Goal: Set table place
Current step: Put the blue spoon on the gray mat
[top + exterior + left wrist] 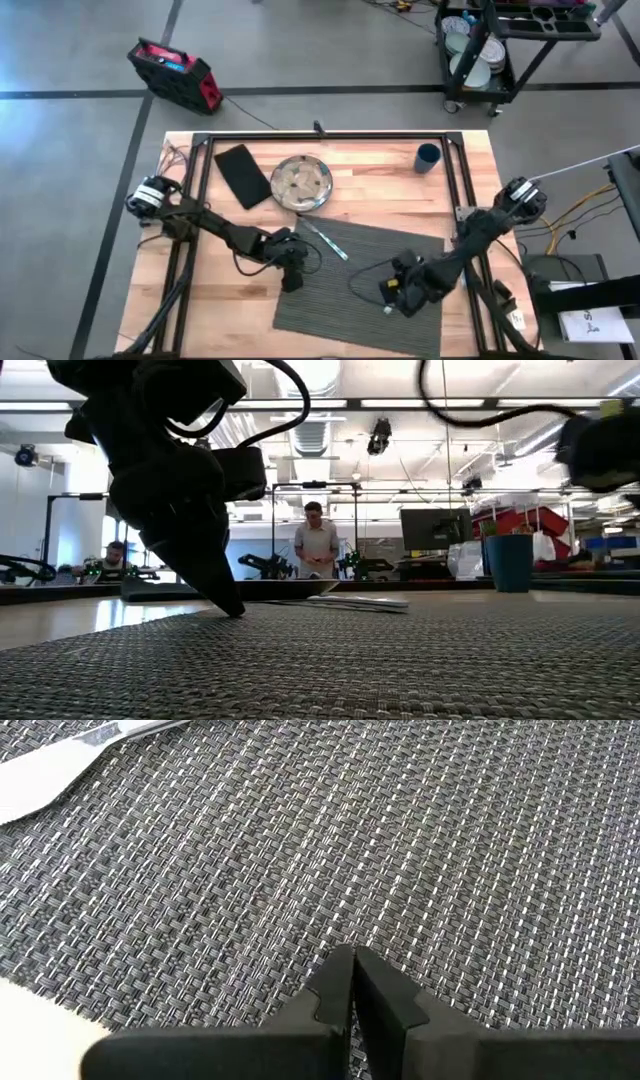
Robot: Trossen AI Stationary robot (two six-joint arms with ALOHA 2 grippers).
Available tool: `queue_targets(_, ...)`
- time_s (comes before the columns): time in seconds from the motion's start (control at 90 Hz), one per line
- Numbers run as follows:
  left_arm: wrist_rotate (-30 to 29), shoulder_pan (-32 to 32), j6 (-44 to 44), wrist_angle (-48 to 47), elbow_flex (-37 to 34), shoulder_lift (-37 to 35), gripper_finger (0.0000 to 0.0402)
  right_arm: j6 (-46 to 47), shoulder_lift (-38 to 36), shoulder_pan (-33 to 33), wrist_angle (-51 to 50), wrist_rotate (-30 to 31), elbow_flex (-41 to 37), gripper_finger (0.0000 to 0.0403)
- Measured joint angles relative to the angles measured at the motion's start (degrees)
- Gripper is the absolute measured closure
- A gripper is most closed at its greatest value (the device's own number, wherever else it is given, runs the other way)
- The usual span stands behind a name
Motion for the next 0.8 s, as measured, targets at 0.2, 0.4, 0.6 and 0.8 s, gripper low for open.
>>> queue_targets(0.2, -0.01, 0.0, 0.04, -0.04, 0.0, 0.0, 0.0402, 7.09, -0.4, 3.73, -8.88, 2.53, 4.38, 0.0403)
queue_targets(0.4, -0.02, 0.0, -0.07, -0.04, 0.0, -0.02, 0.0402, 12.96, -0.4, 4.87, -14.54, 3.02, 6.54, 0.0403)
queue_targets(0.6, 0.37, 0.02, -1.66, 0.06, 0.0, -0.02, 0.0402, 14.4, -0.4, 4.9, -12.89, 3.81, 6.67, 0.0386)
queue_targets(0.8, 0.56, 0.02, -1.68, 0.12, 0.0, -0.02, 0.0402, 14.15, -0.4, 5.2, -11.49, 3.83, 6.58, 0.0314)
